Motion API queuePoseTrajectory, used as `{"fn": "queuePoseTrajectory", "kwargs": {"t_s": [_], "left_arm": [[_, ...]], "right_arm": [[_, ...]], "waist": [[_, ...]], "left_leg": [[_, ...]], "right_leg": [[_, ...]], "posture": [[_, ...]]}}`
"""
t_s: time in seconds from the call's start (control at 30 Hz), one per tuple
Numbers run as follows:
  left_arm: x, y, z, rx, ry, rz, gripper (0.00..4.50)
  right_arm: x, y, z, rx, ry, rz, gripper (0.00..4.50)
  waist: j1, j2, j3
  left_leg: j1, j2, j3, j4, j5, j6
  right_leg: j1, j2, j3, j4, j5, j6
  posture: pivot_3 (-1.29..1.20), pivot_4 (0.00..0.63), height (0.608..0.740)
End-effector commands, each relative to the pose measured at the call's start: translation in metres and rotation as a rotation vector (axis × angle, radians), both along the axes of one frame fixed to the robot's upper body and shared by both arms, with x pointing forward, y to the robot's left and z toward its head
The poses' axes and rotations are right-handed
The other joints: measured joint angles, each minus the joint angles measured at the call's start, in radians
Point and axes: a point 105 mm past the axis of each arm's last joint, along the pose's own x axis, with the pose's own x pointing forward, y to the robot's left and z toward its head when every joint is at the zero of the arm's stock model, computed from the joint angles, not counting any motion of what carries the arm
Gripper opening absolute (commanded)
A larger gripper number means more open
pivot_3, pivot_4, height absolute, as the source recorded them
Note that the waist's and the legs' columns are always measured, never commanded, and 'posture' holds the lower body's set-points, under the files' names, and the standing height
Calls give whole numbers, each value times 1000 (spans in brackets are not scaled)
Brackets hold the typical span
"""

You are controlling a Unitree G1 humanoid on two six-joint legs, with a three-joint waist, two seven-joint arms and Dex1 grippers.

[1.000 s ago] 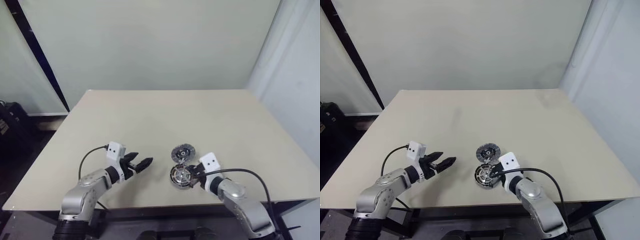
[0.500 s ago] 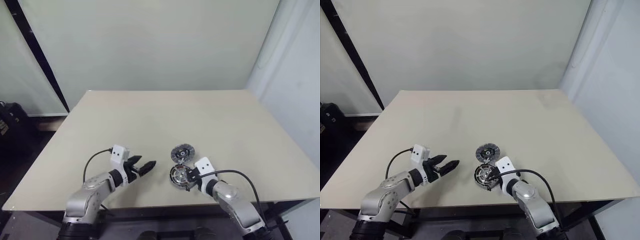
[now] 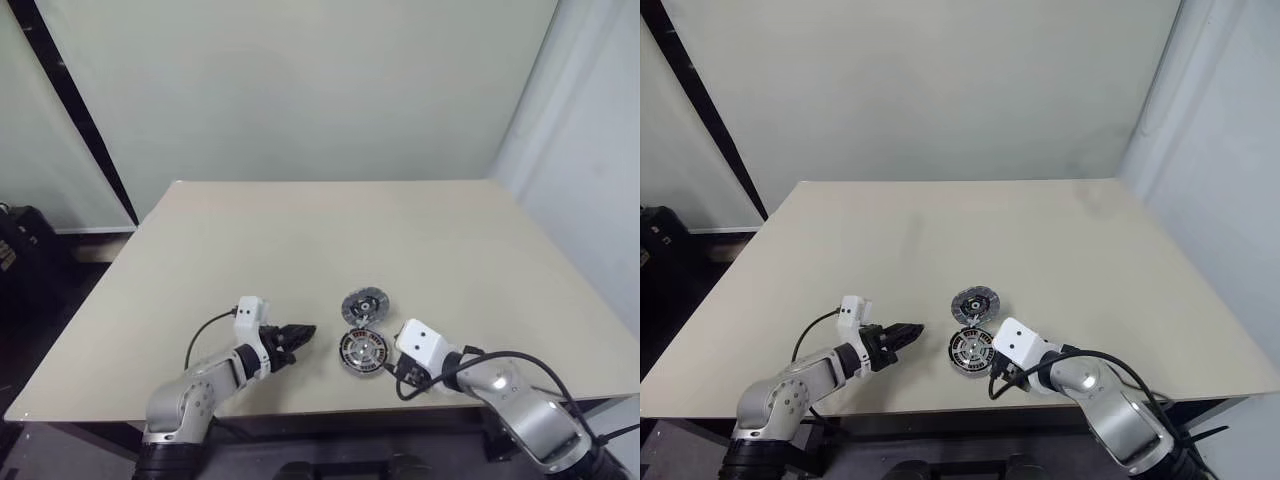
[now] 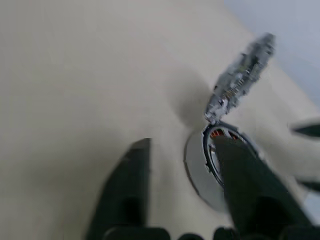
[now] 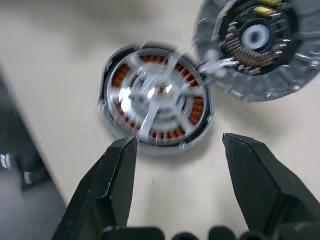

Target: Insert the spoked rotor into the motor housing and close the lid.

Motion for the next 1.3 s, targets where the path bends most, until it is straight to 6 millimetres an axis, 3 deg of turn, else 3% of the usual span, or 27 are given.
{"fn": "queuePoseTrajectory", "kwargs": {"t_s": [0.03,0.07,0.33,0.87,1.0,1.2,1.3], "left_arm": [[9,-1,4,-64,90,73,357],[10,-3,4,-85,111,91,17],[16,-21,11,-181,143,143,17],[15,-18,10,-167,119,159,17],[16,-18,12,-162,109,159,0],[17,-16,12,-159,104,163,0],[18,-16,12,-159,101,166,0]], "right_arm": [[-3,11,14,-67,-47,140,3042],[-3,11,14,-85,-44,160,3042],[4,24,0,-214,-39,276,3042],[5,33,-22,-221,-11,285,3042],[6,32,-25,-214,-13,267,2173],[8,32,-26,-211,-27,261,196],[10,33,-26,-205,-33,255,91]], "waist": [[0,-1,0],[0,-2,1],[1,-6,2],[1,-6,2],[1,-6,2],[0,-7,1],[0,-7,1]], "left_leg": [[0,0,0,0,0,0],[0,0,0,0,0,0],[-2,-1,0,1,0,0],[-2,-2,0,2,0,0],[-2,-2,0,2,0,0],[0,-1,0,2,0,-1],[0,-1,0,2,1,-2]], "right_leg": [[0,0,0,0,0,0],[0,0,0,0,0,0],[1,0,1,0,0,0],[1,0,1,1,0,0],[2,0,1,1,0,0],[2,0,1,1,0,0],[2,0,1,1,0,0]], "posture": [[0,0,740],[0,0,740],[0,0,740],[0,0,740],[0,0,740],[0,0,740],[0,0,740]]}}
